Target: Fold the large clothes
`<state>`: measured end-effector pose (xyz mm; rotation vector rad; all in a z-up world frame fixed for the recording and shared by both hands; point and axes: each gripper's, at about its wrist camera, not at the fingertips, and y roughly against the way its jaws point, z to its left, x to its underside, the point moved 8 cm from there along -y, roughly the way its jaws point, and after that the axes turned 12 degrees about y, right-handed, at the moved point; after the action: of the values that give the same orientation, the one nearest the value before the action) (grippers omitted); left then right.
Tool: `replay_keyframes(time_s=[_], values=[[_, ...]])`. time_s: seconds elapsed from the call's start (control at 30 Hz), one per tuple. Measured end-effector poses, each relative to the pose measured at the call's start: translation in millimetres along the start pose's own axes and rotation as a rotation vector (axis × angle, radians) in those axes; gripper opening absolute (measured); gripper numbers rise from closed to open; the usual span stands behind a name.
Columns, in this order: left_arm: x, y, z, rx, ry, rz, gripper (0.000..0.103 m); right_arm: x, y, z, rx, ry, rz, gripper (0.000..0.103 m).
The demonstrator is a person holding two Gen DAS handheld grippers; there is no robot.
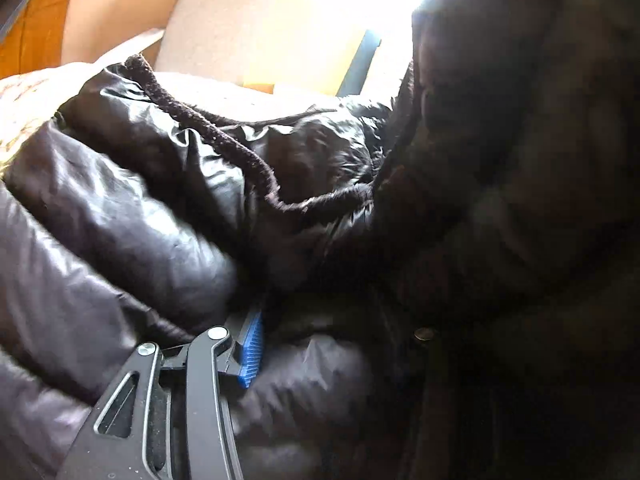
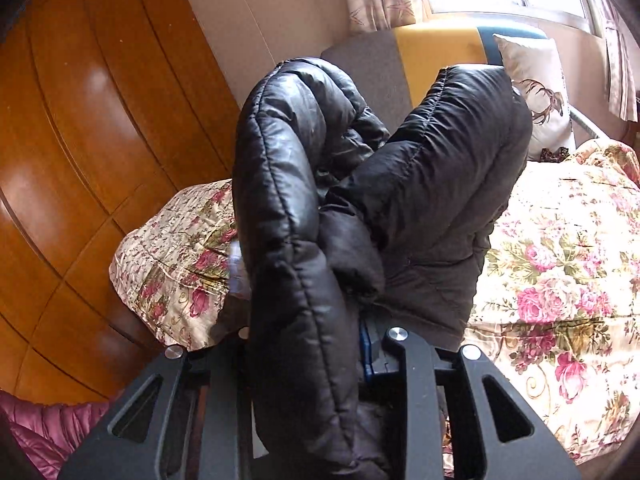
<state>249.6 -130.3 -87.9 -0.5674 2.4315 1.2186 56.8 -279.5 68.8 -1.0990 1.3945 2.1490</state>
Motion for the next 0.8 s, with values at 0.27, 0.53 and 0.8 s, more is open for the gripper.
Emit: replay_keyframes(time_s=[0.27,0.53,0.8], values=[[-28,96,80,-0.112,0.064,-0.161,0.047,-3,-18,-4,0.048,-0.006,0.020,0.023],[-18,65,119,-0.051,0.147,-0.047,0.047,-14,-19,14,0.177,0.133,0.046,0.023],[-25,55,132,0.126,0.209,0.050,0.047,17,-90,87,0.238,0.473,0.166,0.024]])
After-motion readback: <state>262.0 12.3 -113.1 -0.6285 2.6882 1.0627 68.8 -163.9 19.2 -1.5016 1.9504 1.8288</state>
